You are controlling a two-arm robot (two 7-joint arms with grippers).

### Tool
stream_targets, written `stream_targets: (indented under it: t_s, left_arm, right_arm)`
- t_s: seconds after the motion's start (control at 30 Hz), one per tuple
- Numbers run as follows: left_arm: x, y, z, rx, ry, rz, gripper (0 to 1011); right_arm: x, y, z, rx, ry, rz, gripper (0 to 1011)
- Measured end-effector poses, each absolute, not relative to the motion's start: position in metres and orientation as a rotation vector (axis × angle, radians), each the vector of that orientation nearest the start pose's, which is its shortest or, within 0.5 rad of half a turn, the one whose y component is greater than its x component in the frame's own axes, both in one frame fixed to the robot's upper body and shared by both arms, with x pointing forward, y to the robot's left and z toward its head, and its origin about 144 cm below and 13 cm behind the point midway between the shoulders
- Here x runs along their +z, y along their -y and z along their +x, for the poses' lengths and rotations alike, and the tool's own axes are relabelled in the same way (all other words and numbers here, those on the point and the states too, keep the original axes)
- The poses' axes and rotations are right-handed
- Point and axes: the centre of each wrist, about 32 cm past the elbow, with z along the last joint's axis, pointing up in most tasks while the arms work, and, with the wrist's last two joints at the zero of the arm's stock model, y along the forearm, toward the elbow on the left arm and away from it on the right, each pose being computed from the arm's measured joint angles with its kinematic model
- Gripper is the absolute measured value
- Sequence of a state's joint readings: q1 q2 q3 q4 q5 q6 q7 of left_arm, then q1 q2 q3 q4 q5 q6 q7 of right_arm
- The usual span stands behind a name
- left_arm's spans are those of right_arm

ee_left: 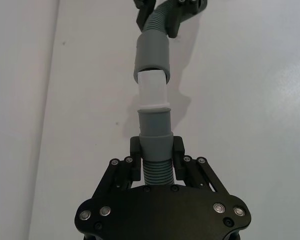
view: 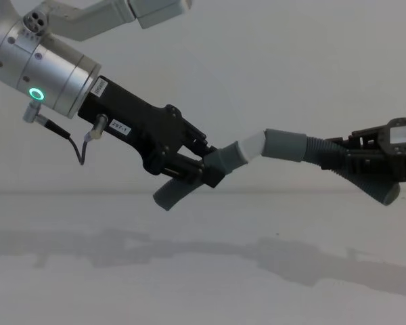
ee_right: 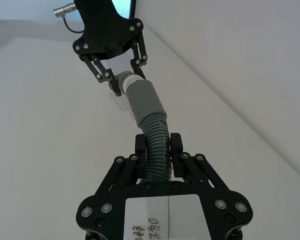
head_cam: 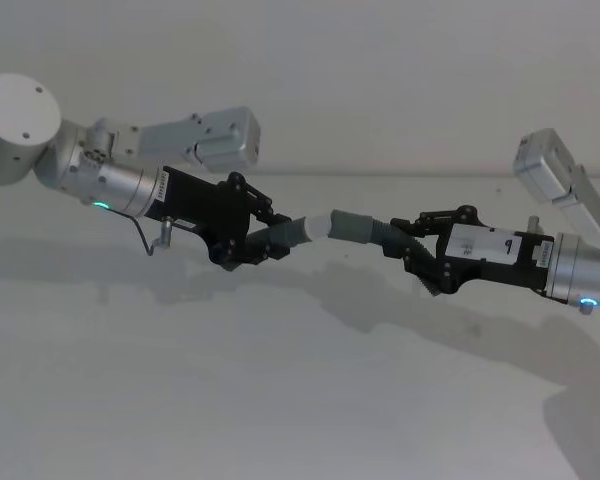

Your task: Use both hands to pick up one end of the pipe from the table, align the ends, and insert them.

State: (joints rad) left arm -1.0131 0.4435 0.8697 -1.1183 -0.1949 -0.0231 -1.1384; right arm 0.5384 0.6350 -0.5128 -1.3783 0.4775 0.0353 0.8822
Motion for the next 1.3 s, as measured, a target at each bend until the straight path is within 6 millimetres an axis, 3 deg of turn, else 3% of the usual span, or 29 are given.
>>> stream_targets:
  t_s: [1.3]
  left_arm:
    - [1.377, -0.192, 0.634, -0.005, 0.573, 0.79, 351]
  right_arm:
    - [1.265, 0.312, 0.564, -0.387, 0.247, -0.309, 279]
